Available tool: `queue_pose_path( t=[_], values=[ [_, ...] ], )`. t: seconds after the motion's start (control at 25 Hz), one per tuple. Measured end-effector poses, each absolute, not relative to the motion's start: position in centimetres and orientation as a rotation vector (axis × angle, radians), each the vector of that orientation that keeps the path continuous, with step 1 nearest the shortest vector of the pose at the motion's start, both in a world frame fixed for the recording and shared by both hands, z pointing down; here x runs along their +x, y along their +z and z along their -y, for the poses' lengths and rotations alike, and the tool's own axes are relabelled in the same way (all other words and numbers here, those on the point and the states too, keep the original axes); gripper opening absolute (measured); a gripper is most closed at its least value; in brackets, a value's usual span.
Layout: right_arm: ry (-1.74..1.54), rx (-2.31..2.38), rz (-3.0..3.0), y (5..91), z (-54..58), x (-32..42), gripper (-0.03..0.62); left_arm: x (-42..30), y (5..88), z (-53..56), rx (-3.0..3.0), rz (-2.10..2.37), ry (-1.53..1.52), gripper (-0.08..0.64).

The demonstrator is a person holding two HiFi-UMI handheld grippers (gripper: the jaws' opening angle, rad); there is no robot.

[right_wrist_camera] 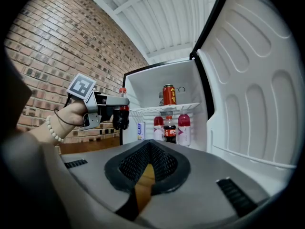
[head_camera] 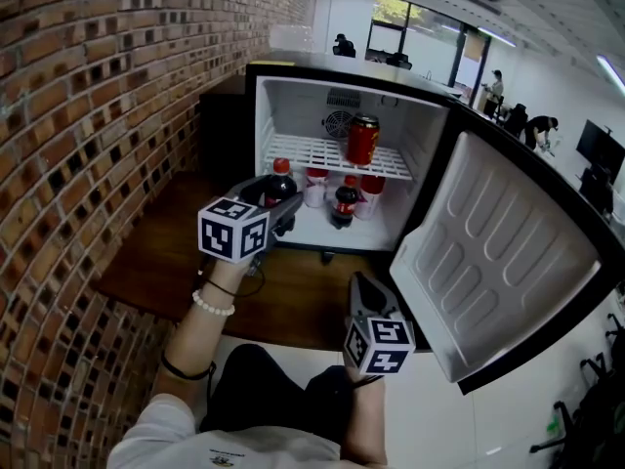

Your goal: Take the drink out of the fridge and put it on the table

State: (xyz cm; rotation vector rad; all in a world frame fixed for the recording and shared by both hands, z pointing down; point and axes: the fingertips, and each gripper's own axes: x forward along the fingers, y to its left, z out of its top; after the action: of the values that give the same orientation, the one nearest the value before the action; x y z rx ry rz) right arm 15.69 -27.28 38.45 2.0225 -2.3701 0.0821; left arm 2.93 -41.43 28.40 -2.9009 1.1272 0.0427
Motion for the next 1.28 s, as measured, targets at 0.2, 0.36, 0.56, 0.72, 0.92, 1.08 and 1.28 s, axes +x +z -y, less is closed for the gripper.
queue_pose_path(
  t=[0.2,0.36,0.56,0.72,0.92,1.08,1.28],
  values=[
    [0.086,2.017,2.372,38.6,27.5,15.7,0.012,1.1,30.8,41.5,-2.869,-1.201,0.024,0.307],
    [0.086,2.012,2.375,38.6,27.6,15.6,0.012,-0.7,32.9,41.6,-2.848,-1.27,0.016,0.307],
    [0.087,2.007,2.374,38.6,27.6,15.6,0.012,-3.1,36.3,42.4,-2.82,-1.384,-0.031,0.307],
    [0.087,2.001,2.376,38.6,27.7,15.4,0.012,-4.9,39.0,43.4,-2.784,-1.471,-0.069,0.307],
    [0.087,1.991,2.377,38.8,28.0,15.1,0.012,-6.7,42.0,44.4,-2.768,-1.547,-0.081,0.307],
    [0.085,1.992,2.374,38.7,28.0,15.0,0.012,-7.8,43.7,45.1,-2.759,-1.594,-0.095,0.305],
    [0.082,1.998,2.366,38.7,27.8,15.1,0.012,-8.3,44.9,45.3,-2.751,-1.608,-0.106,0.305]
  ],
)
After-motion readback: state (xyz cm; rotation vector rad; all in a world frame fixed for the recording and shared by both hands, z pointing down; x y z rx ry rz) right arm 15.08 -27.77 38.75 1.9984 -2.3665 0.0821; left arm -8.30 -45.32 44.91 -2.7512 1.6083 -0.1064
